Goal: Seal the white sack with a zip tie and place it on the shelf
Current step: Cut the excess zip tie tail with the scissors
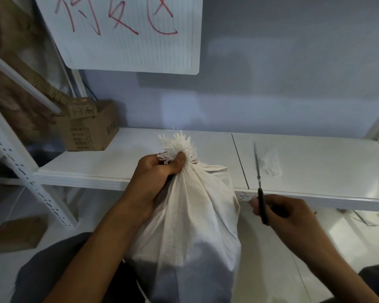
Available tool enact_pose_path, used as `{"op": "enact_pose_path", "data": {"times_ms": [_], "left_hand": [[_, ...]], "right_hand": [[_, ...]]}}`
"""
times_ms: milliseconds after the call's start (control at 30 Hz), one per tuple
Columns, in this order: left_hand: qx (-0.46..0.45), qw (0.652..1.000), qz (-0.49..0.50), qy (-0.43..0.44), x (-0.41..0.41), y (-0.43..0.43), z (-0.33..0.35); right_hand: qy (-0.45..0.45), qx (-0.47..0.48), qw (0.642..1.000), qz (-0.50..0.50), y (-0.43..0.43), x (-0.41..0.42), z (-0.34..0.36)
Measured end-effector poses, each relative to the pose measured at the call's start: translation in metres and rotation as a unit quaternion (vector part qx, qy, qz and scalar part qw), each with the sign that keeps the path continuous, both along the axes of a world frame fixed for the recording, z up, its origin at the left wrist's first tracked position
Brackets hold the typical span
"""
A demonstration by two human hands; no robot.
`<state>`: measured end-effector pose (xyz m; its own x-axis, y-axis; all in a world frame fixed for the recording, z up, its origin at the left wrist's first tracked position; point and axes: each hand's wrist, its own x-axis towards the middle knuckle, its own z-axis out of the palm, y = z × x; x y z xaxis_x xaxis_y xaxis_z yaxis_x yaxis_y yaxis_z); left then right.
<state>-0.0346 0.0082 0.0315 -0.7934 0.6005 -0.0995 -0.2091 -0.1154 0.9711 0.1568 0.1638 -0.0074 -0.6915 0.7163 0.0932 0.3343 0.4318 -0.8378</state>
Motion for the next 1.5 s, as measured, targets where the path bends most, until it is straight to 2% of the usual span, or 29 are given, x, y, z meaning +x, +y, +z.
{"op": "enact_pose_path", "data": {"times_ms": [200,500,633,933,1067,1200,1500], "left_hand": [[-0.016,1.0,0.014,-0.002,-0.003,-0.006,-0.005],[-0.044,0.998,0.034,0.021,-0.007,-0.014,-0.012],[-0.045,0.998,0.035,0.021,-0.009,-0.012,-0.014],[-0.054,0.997,0.029,0.038,-0.012,-0.006,-0.018],[-0.063,0.997,0.033,0.037,-0.015,-0.005,-0.02],[-0.065,0.996,0.035,0.041,-0.017,-0.006,-0.021],[-0.079,0.994,0.035,0.073,-0.021,-0.003,-0.021]], "right_hand": [[-0.08,0.062,0.994,-0.047,0.019,-0.007,-0.004],[-0.193,0.133,0.971,-0.054,0.055,-0.064,-0.047],[-0.137,0.104,0.98,-0.099,0.067,-0.089,-0.061],[-0.106,0.074,0.981,-0.145,0.08,-0.126,-0.09],[-0.124,0.102,0.979,-0.124,0.077,-0.138,-0.104],[-0.114,0.17,0.975,-0.09,0.075,-0.144,-0.115],[-0.047,0.178,0.981,-0.057,0.06,-0.138,-0.099]]}}
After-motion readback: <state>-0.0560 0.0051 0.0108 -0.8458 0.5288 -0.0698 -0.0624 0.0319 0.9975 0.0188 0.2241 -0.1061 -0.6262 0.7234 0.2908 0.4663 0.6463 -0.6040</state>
